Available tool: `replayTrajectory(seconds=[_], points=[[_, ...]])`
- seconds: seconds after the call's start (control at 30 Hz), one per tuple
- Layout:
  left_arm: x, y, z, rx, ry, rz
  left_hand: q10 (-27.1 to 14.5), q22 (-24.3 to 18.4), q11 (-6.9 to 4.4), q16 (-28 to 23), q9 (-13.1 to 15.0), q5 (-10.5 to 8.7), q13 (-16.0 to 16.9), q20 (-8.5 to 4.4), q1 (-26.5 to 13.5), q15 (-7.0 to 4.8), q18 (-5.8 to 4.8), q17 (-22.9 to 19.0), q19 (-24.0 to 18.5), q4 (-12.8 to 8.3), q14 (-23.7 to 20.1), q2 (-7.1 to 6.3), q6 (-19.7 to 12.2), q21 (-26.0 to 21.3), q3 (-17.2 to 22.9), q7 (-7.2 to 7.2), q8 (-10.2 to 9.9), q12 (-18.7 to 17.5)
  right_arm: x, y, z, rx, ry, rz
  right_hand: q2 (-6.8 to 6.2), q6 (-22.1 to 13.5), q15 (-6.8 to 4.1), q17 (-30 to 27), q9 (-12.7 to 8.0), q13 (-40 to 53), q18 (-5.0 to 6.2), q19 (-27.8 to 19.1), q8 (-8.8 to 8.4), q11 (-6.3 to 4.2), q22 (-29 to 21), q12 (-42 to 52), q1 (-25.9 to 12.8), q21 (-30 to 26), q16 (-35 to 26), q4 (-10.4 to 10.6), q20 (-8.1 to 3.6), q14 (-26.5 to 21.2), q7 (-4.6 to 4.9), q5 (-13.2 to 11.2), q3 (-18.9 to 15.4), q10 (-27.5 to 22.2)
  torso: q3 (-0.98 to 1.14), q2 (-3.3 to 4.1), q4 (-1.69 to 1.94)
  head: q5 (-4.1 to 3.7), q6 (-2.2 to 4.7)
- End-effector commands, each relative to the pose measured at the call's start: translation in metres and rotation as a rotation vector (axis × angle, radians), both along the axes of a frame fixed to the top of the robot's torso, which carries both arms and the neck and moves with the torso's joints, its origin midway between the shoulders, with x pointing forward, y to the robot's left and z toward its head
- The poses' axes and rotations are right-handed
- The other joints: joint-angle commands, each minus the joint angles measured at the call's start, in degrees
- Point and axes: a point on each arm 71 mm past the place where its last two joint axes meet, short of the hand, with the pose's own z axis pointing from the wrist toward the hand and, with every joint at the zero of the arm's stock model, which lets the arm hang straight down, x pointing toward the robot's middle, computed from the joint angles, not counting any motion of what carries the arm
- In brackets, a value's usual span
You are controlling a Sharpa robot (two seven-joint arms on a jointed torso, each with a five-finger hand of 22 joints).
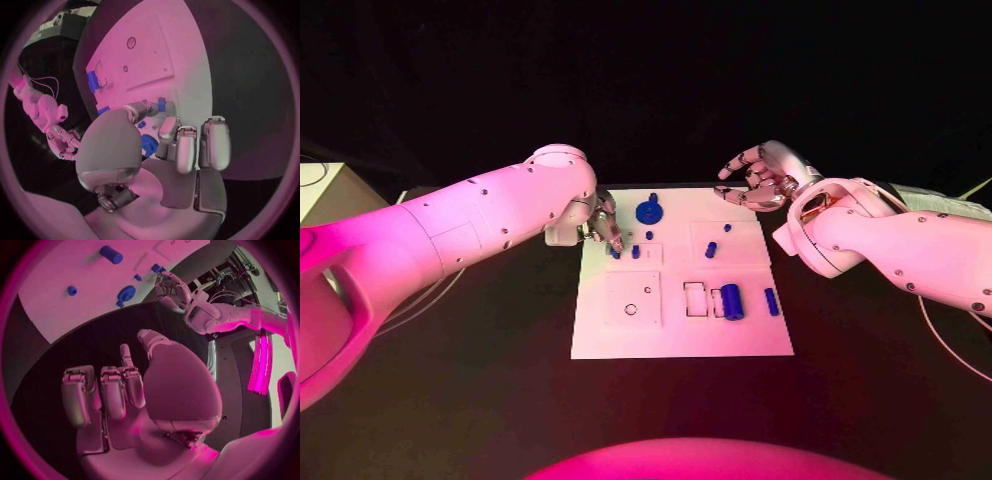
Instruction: Assemble the parts on the task board
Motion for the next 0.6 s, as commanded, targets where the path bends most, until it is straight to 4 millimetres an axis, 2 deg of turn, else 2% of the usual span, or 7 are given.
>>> replayTrajectory(seconds=[0.03, 0.47, 0.6], points=[[-0.0035, -0.0042, -0.0073, 0.009, 0.014, -0.019, 0.6, 3.5, -0.24, 0.2, 0.0, 0.22, 0.5, 0.06, 0.1, -0.31, -0.13, 15.1, 0.2, -12.0, 6.1, 0.09, 0.6, 0.2, 11.7, -0.15, -0.1, 0.6, -0.0007, 0.0021, 0.0002, -0.009, -0.005, 0.017, -0.51, -0.5, -0.44, 14.6, 0.1, 12.7, -0.85, 5.4, 0.32, -0.35, 13.8, 0.1, 0.1, -0.1, 0.1, 0.0, -0.38, 5.7, -0.09, 0.4, 0.3, 3.0, -0.04, 0.00, 0.02, -0.06, -0.02], [-0.0042, -0.0070, -0.0118, -0.018, 0.024, 0.018, 1.0, 3.6, -0.30, 0.2, 0.9, -0.28, 0.4, 0.14, -1.2, -0.28, -0.22, 15.1, 0.4, -10.7, 6.1, 0.56, 0.9, 0.2, 9.4, -0.22, 0.0, 0.5, -0.0010, 0.0029, 0.0003, -0.008, -0.005, 0.019, -0.72, -0.5, -0.45, 14.5, 0.3, 12.6, -0.81, 5.3, 0.31, -0.35, 13.6, 0.0, 0.0, -0.3, 0.1, -0.1, -0.39, 5.7, -0.10, 0.4, 0.6, 2.9, -0.04, -0.01, 0.06, -0.15, -0.13], [-0.0039, -0.0072, -0.0127, -0.026, 0.017, 0.034, 1.7, 3.9, -0.62, 0.2, 2.3, -1.29, 0.8, 0.07, -2.2, -0.49, -0.32, 15.1, 0.7, -9.2, 6.1, 1.14, 0.6, 0.2, 6.3, -0.65, 0.6, 0.6, -0.0010, 0.0028, 0.0003, -0.008, -0.004, 0.020, -0.72, -0.5, -0.45, 14.5, 0.3, 12.6, -0.81, 5.3, 0.31, -0.35, 13.6, 0.0, 0.0, -0.3, 0.1, -0.1, -0.39, 5.7, -0.10, 0.4, 0.6, 2.9, -0.06, -0.01, 0.06, -0.17, -0.20]])
